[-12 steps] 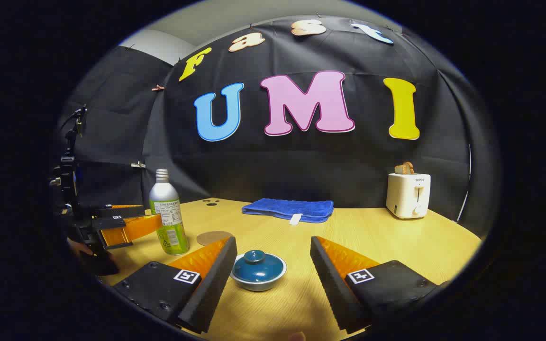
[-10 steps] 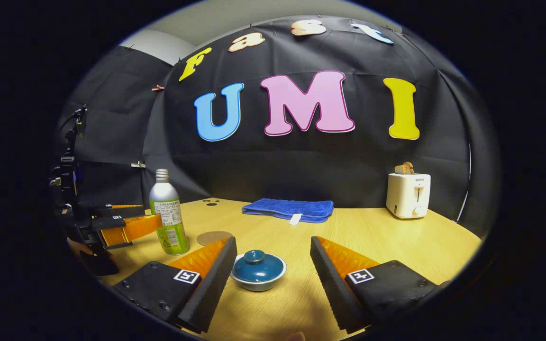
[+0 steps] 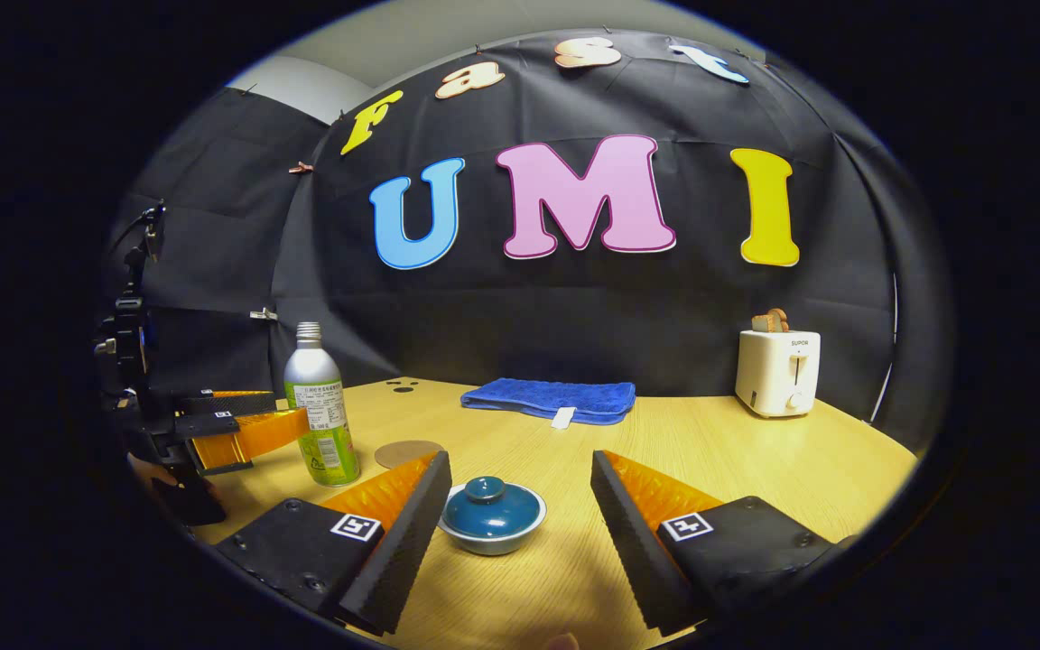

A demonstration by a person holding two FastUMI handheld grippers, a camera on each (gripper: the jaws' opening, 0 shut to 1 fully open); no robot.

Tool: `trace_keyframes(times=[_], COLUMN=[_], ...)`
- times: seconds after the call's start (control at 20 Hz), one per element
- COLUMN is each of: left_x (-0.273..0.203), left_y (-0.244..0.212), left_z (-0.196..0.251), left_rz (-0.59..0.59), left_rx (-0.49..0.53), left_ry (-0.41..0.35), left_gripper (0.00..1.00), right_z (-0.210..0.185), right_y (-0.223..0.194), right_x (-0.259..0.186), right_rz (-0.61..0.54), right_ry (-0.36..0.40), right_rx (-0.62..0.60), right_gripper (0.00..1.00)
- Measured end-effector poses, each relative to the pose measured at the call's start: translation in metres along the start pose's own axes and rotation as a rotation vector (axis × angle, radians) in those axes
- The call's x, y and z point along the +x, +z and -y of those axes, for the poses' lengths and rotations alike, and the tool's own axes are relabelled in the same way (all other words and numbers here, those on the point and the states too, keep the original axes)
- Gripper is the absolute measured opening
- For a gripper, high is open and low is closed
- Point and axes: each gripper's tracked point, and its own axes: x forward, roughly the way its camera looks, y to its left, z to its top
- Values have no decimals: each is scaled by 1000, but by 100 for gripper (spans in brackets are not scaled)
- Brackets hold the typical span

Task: Open the teacup lid with one hand, grasp the water bottle and pour water into the teacup with the other hand; after pouring, place the water bottle on the coaster and then close the teacup lid.

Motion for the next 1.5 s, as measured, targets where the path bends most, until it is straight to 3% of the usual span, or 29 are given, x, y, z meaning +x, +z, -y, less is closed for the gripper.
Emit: trace_keyframes(times=[0.4, 0.6, 0.65, 0.75, 0.95, 1.1, 1.15, 1.2, 1.3, 1.5], left_x=[-1, 0, 0, 0, -1, 0, 0, 0, 0, 1], left_y=[0, 1, 1, 1, 1, 0, 1, 0, 0, 1], left_z=[0, 0, 0, 0, 0, 0, 0, 0, 0, 1], left_rz=[-2, -1, -1, -1, -1, -1, -1, 0, -1, 1], left_rx=[-1, -1, -1, -1, -1, -1, -1, -1, -1, -1], left_ry=[0, 0, 0, 0, 0, 0, 0, 0, 0, -3], left_gripper=[95, 95, 95, 95, 95, 95, 95, 95, 95, 95], right_z=[-10, -14, -15, -20, -24, -26, -26, -27, -24, -13], right_y=[-2, -13, -17, -23, -30, -32, -32, -33, -30, -9], right_x=[11, 27, 31, 34, 38, 38, 37, 39, 36, 25], right_rz=[-7, -77, -105, -151, -194, -224, -223, -220, -205, -73], right_ry=[25, 24, 28, 46, 67, 78, 78, 79, 72, 34], right_rx=[2, -7, -12, -28, -68, -70, -69, -70, -56, 26], right_gripper=[96, 75, 65, 58, 57, 35, 36, 29, 29, 29])
